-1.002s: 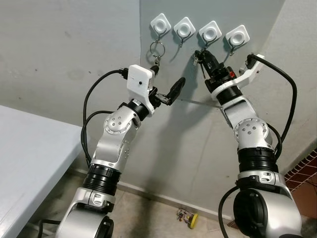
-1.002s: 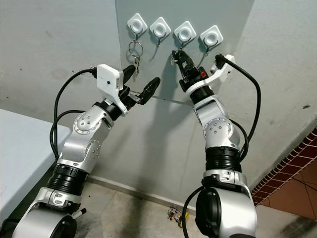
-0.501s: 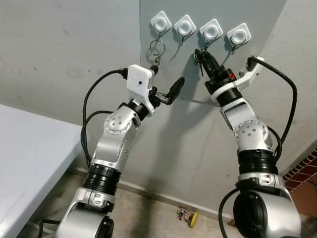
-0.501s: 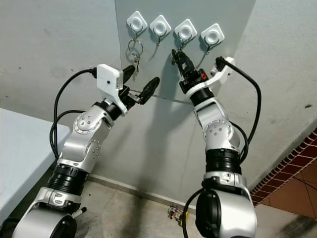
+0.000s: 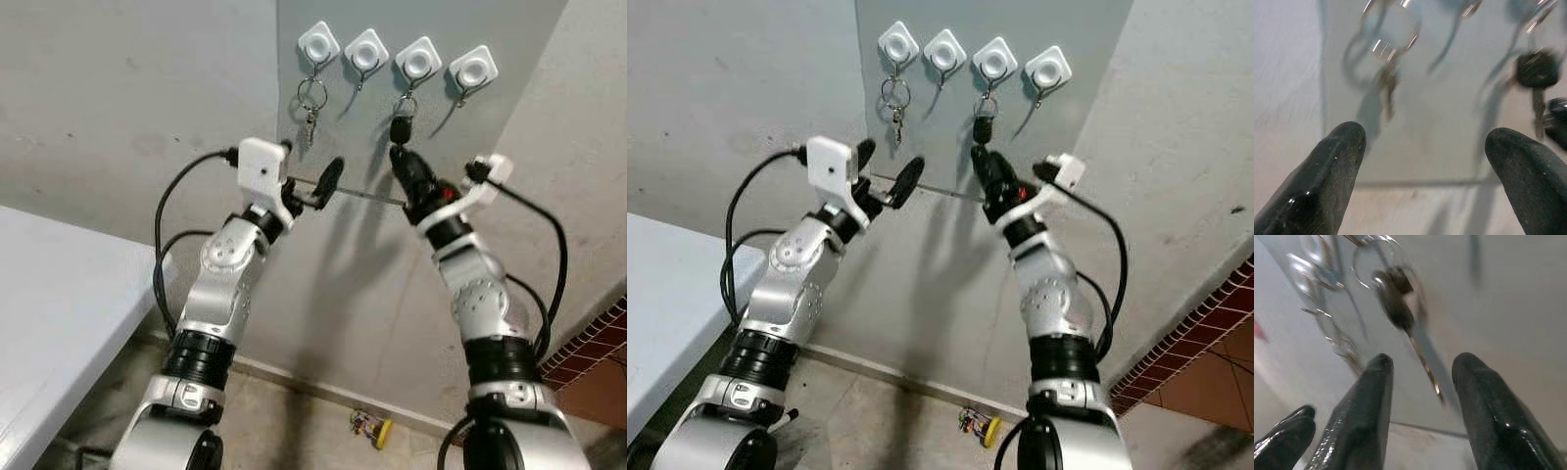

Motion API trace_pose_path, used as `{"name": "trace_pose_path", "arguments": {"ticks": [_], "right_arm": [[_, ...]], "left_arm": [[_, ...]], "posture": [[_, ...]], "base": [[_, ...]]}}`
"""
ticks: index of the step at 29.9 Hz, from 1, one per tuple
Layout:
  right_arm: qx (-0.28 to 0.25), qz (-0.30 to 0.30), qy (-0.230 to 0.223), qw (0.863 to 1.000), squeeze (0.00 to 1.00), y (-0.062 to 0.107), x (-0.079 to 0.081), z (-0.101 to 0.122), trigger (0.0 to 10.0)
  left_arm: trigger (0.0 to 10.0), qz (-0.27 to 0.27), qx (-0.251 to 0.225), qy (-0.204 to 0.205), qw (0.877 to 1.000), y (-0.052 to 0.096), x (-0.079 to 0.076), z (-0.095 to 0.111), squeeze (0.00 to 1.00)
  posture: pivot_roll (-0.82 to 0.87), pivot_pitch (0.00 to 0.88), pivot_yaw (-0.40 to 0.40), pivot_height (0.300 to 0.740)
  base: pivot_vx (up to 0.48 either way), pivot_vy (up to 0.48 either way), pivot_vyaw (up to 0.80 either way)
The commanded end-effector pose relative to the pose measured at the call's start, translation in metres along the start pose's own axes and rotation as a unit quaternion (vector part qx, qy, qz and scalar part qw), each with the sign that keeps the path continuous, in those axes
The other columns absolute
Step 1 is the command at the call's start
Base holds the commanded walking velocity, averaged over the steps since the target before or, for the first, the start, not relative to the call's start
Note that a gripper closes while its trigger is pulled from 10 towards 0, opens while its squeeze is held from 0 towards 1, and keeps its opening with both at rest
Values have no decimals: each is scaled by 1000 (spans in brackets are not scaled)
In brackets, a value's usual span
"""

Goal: Hang keys on a hook

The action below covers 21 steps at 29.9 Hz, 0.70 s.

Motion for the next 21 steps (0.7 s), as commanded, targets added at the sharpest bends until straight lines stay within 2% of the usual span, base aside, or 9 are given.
{"name": "trace_pose_path", "arguments": {"ticks": [1, 2, 4, 7, 10, 11, 15, 18, 21], "right_arm": [[-1, -20, 34, 999, 1000, 5, -4, -2, 10000], [-1, -20, 34, 999, 1000, 5, -4, -2, 10000], [15, -70, 70, 995, 1000, 21, -22, -17, 10000], [28, -102, 85, 991, 1000, 31, -33, -27, 10000], [66, -145, 115, 980, 1000, 63, -55, -57, 10000], [88, -165, 130, 974, 1000, 75, -65, -68, 10000], [134, -211, 147, 957, 1000, 108, -86, -93, 10000], [156, -226, 156, 949, 1000, 121, -93, -103, 10000], [224, -244, 178, 927, 1000, 155, -105, -131, 10000]], "left_arm": [[10000, 29, 22, -7, 999, 6, 13, -15, 0], [10000, 29, 22, -7, 999, 6, 13, -15, 0], [10000, 63, 45, 9, 997, 15, 27, -37, 0], [10000, 83, 54, 5, 995, 21, 34, -48, 0], [10000, 104, 114, 19, 988, 39, 43, -86, 0], [10000, 106, 129, 0, 986, 45, 44, -96, 0], [10000, 124, 166, 16, 978, 65, 48, -125, 0], [10000, 133, 180, 24, 974, 73, 50, -135, 0], [10000, 127, 218, -28, 967, 95, 51, -157, 0]], "posture": [[-9, 0, -19, 732], [-9, 0, -19, 732], [-10, 0, -17, 732], [-10, 0, -17, 732], [-21, 0, -11, 732], [-23, 0, -11, 732], [-36, 0, 0, 732], [-40, 0, 3, 732], [-43, 0, 6, 732]], "base": [[0, 0, 0], [0, 0, 0], [0, 0, 0], [0, 0, 0], [0, 0, 0], [0, 0, 0], [0, 0, 0], [0, 0, 0], [0, 0, 0]]}}
Point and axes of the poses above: a point about 5 cm out from each wrist's last joint towards the gripper, its own y axis pointing back from the gripper into the wrist, its own z axis along the axis of the wrist's last joint, x = y × z, the point moved 6 cm from there along -y, pointing out of the wrist towards the gripper, and after that the axes turned 6 degrees about y, right-handed, at the moved point
